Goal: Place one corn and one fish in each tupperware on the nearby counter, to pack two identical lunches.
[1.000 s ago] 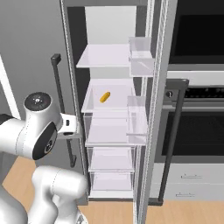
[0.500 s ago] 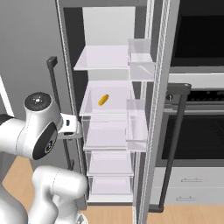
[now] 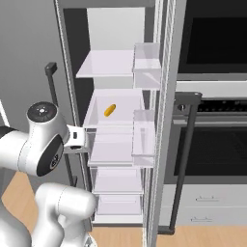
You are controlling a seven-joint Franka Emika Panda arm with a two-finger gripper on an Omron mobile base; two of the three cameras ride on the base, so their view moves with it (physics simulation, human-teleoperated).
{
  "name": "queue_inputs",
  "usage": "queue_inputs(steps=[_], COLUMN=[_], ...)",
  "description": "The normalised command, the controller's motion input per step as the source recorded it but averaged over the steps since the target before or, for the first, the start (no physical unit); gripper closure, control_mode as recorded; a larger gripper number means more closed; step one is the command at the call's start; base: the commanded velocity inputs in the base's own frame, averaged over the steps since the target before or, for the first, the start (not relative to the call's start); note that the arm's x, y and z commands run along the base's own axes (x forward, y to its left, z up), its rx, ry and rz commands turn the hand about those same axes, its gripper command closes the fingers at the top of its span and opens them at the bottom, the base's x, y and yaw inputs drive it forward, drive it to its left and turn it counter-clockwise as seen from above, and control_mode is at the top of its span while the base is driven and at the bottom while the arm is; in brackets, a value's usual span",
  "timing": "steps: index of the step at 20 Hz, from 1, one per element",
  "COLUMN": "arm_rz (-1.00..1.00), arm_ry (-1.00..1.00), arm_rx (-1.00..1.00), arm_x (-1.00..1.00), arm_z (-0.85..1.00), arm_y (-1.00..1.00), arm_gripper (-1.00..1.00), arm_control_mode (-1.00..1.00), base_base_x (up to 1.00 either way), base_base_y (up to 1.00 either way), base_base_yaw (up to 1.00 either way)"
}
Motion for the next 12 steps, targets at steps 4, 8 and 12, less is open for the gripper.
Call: queue_inputs(steps=[4,8,12], arm_rz=[0.00,0.00,0.00], arm_ry=[0.00,0.00,0.00], arm_rx=[0.00,0.00,0.00], arm_x=[0.00,0.00,0.00], arm_z=[0.00,0.00,0.00], arm_y=[0.00,0.00,0.00], arm_gripper=[-1.00,-1.00,-1.00], arm_control_mode=[1.00,1.00,1.00], base_base_x=[0.40,0.51,0.36], base_base_y=[-0.07,-0.15,-0.19], base_base_yaw=[0.01,0.03,0.05])
